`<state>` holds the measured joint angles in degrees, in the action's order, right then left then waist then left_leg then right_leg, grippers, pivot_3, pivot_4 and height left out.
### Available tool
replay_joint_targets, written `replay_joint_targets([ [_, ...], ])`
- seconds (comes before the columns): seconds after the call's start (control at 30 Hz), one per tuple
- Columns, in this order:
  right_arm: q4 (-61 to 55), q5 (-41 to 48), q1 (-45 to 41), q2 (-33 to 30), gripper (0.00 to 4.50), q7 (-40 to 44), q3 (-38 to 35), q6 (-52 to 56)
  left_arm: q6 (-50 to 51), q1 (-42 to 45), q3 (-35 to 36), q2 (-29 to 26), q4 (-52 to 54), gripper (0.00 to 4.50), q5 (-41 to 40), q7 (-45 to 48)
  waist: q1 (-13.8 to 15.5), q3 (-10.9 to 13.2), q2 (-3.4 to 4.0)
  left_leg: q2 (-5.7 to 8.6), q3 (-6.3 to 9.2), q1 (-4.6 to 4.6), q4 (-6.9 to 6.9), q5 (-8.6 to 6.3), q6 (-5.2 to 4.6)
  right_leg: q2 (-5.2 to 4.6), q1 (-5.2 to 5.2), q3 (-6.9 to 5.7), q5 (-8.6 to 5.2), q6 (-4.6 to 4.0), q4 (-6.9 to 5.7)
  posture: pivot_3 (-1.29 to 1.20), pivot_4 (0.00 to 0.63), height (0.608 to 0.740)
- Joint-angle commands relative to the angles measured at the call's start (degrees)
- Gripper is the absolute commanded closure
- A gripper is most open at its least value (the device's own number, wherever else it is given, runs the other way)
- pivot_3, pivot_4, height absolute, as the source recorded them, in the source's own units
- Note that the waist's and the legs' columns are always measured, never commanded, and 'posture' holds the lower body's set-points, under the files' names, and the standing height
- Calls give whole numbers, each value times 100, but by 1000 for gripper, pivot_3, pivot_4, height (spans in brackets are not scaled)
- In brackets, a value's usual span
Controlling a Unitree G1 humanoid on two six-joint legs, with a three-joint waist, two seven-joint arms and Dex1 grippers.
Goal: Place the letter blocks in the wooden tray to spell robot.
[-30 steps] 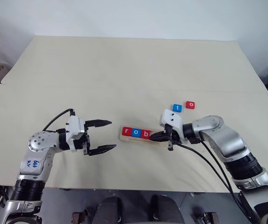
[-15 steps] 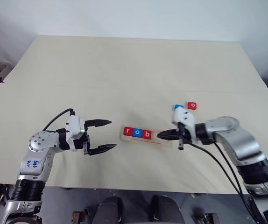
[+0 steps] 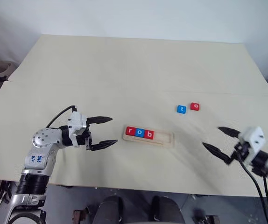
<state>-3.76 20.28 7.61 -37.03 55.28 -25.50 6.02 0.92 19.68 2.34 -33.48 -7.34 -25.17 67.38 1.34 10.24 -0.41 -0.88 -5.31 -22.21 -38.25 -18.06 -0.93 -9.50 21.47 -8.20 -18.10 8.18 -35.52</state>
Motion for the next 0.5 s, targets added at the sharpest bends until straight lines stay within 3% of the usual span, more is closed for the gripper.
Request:
replay_joint_targets([
  [0.03, -86, 165, 97, 53, 37, -171, -289, -304, -146, 154, 9, 40, -22, 0, 26, 83, -39, 0, 0, -3, 1, 5, 0, 0, 0, 1, 0, 5, 0, 0, -2, 0, 150, 740],
  [0.2, -64, 205, 141, 101, 37, -433, -281, -352, -228, 297, 3, 88, -157, 0, 79, 128, -57, -1, 1, -5, 5, 15, 5, 0, 0, 5, 0, 19, 0, 0, -5, 0, 150, 740],
  [0.33, -268, 366, -266, -1, 37, -551, 50, 311, -278, 321, -6, 106, -186, 0, 89, 123, -90, 0, 1, -6, 7, 16, 4, 0, 0, 5, 2, 27, 0, 0, -6, 0, 150, 740],
  [0.5, 154, 260, -1561, -59, 37, -1112, 460, 1118, -278, 302, -12, 111, -99, 0, 93, 93, -150, 0, 2, -6, 16, 17, 3, 0, 0, 5, 5, 34, 0, 0, -9, 0, 150, 740],
])
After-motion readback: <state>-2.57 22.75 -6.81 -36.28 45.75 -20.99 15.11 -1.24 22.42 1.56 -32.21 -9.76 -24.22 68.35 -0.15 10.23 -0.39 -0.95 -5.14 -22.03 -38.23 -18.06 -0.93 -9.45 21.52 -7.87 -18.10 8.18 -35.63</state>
